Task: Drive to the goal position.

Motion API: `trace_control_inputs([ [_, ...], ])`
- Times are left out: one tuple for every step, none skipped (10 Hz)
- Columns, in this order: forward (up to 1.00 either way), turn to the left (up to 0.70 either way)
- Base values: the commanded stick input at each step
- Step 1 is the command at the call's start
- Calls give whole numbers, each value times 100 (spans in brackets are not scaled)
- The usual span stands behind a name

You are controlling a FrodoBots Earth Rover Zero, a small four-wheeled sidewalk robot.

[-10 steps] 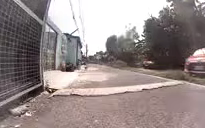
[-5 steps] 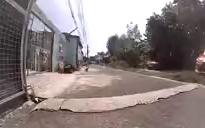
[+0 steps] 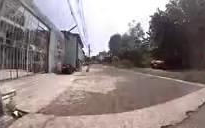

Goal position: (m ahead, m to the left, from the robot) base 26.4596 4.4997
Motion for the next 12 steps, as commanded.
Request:
trace_control_inputs([
  [100,0],
  [100,0],
  [100,0],
  [100,0],
  [100,0],
  [100,0],
  [100,0],
  [100,0],
  [100,0],
  [100,0],
  [100,0],
  [100,0],
])
